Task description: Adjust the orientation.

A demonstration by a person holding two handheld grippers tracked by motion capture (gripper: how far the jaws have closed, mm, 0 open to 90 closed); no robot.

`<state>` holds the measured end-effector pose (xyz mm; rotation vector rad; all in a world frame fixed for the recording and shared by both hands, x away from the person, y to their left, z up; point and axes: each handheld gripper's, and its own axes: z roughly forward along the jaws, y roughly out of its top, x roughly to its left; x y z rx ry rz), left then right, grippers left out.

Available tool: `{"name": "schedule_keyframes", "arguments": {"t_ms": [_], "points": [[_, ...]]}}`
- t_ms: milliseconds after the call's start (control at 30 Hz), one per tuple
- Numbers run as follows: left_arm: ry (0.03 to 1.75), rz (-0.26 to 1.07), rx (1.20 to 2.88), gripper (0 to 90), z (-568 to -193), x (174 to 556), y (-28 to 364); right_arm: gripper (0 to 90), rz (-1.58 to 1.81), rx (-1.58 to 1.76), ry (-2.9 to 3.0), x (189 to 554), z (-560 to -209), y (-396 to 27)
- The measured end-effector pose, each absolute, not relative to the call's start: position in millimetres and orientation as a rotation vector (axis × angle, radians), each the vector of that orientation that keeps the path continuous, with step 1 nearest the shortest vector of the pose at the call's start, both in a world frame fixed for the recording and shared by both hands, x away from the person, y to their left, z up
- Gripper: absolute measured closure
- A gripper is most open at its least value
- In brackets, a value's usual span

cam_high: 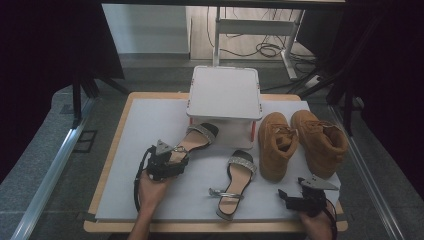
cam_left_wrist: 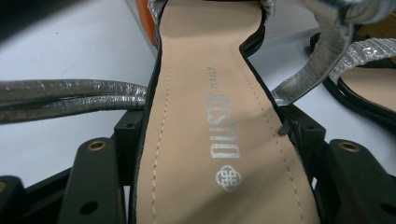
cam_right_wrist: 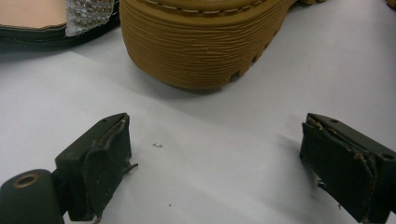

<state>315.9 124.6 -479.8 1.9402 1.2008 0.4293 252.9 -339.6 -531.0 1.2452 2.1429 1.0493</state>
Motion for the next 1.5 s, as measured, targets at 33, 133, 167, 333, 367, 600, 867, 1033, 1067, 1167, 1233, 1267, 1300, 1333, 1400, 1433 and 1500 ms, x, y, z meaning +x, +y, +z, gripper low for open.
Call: {"name": "schedule_keyframes", "arguments": {"t_ms": [33, 133, 167, 333, 367, 600, 867, 1033, 1067, 1167, 1233, 1267, 1300, 1333, 1400, 1433, 1500], "points": [[1.203, 0.429, 1.941, 39.0, -480.5, 317.9, 122.7, 9.1, 1.049, 1.245, 2.143, 252.9, -531.0, -339.6], [1.209, 0.420, 1.929, 39.0, -483.1, 324.4, 117.6, 9.1, 1.050, 1.245, 2.143, 252.9, -531.0, -339.6], [1.213, 0.418, 1.925, 39.0, -483.7, 326.5, 116.0, 9.1, 1.050, 1.245, 2.143, 252.9, -531.0, -339.6], [1.233, 0.418, 1.904, 39.0, -486.3, 337.0, 108.2, 9.2, 1.050, 1.245, 2.143, 252.9, -531.0, -339.6], [1.236, 0.418, 1.902, 39.0, -486.7, 338.4, 107.4, 9.2, 1.051, 1.245, 2.140, 252.9, -531.2, -339.5], [1.300, 0.434, 1.852, 39.0, -493.6, 352.1, 99.7, 9.2, 1.050, 1.245, 2.143, 252.8, -531.0, -339.7], [1.326, 0.467, 1.836, 39.0, -495.0, 363.1, 88.0, 9.3, 1.050, 1.244, 2.143, 252.8, -531.0, -339.7], [1.334, 0.475, 1.828, 39.0, -493.9, 367.8, 79.5, 9.3, 1.051, 1.244, 2.143, 252.8, -531.0, -339.7], [1.338, 0.476, 1.825, 39.0, -493.9, 368.9, 77.7, 9.2, 1.051, 1.244, 2.143, 252.8, -531.0, -339.7], [1.351, 0.496, 1.820, 39.0, -494.1, 372.4, 71.6, 9.3, 1.051, 1.244, 2.142, 252.8, -531.1, -339.7], [1.359, 0.504, 1.813, 39.0, -494.2, 375.4, 67.9, 9.3, 1.051, 1.244, 2.143, 252.8, -531.1, -339.7], [1.363, 0.509, 1.807, 39.0, -494.2, 377.0, 66.1, 9.3, 1.051, 1.244, 2.143, 252.8, -531.1, -339.7], [1.365, 0.511, 1.805, 39.0, -494.1, 378.1, 64.9, 9.3, 1.051, 1.244, 2.143, 252.8, -531.1, -339.7], [1.368, 0.518, 1.799, 39.0, -494.0, 379.9, 62.7, 9.3, 1.051, 1.244, 2.143, 252.8, -531.1, -339.7], [1.373, 0.527, 1.795, 39.0, -493.7, 382.5, 59.2, 9.3, 1.053, 1.244, 2.140, 252.8, -531.2, -339.7], [1.375, 0.533, 1.797, 39.0, -493.6, 384.0, 57.6, 9.3, 1.054, 1.245, 2.139, 252.8, -531.3, -339.6], [1.385, 0.539, 1.792, 39.0, -493.7, 387.0, 54.2, 9.3, 1.052, 1.244, 2.143, 252.8, -531.1, -339.8]]}}
